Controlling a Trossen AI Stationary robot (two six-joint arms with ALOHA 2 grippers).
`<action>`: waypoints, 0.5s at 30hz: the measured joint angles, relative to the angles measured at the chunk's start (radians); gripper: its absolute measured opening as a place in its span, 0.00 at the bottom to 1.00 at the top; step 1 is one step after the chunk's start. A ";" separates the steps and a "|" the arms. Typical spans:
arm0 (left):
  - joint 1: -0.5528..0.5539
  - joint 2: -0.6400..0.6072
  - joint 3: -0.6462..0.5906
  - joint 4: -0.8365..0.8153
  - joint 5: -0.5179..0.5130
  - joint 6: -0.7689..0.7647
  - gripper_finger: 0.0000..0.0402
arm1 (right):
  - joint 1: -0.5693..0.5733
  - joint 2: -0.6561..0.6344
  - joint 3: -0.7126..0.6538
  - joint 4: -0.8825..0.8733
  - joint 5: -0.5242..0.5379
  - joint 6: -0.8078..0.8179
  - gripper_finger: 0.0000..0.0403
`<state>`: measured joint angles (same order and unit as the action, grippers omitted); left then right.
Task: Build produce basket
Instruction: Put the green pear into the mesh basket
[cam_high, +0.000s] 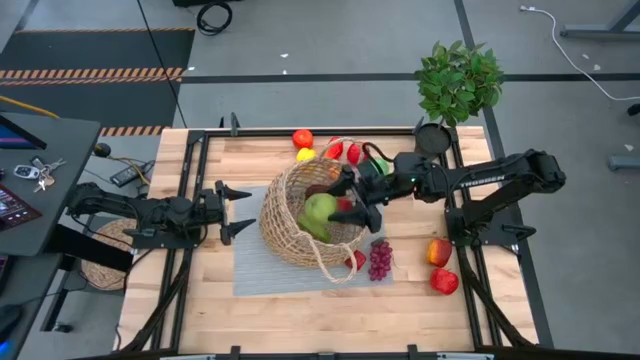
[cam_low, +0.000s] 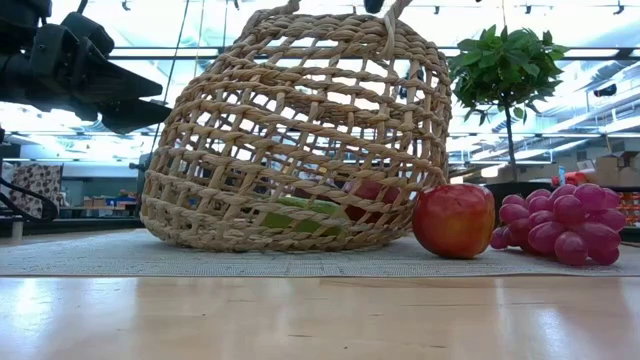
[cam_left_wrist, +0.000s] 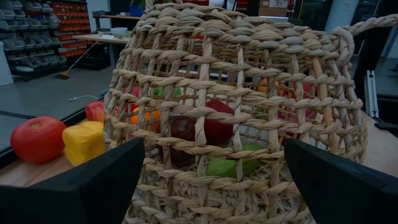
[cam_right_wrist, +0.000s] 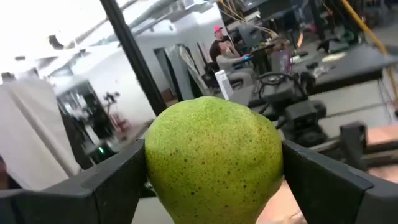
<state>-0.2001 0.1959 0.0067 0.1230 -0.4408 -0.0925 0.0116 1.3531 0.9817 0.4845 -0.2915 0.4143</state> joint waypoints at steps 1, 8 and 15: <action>0.000 0.000 0.000 0.000 0.000 0.000 0.98 | 0.000 -0.003 0.000 -0.012 -0.009 -0.034 0.88; 0.000 0.000 0.000 0.000 0.000 0.000 0.98 | 0.000 -0.033 0.000 -0.170 -0.019 -0.241 0.88; 0.000 0.000 0.000 0.000 0.000 0.000 0.98 | 0.011 -0.048 0.000 -0.261 0.145 -0.322 0.88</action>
<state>-0.1999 0.1959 0.0067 0.1228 -0.4406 -0.0921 0.0223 1.3048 0.9821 0.2238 -0.1464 0.0925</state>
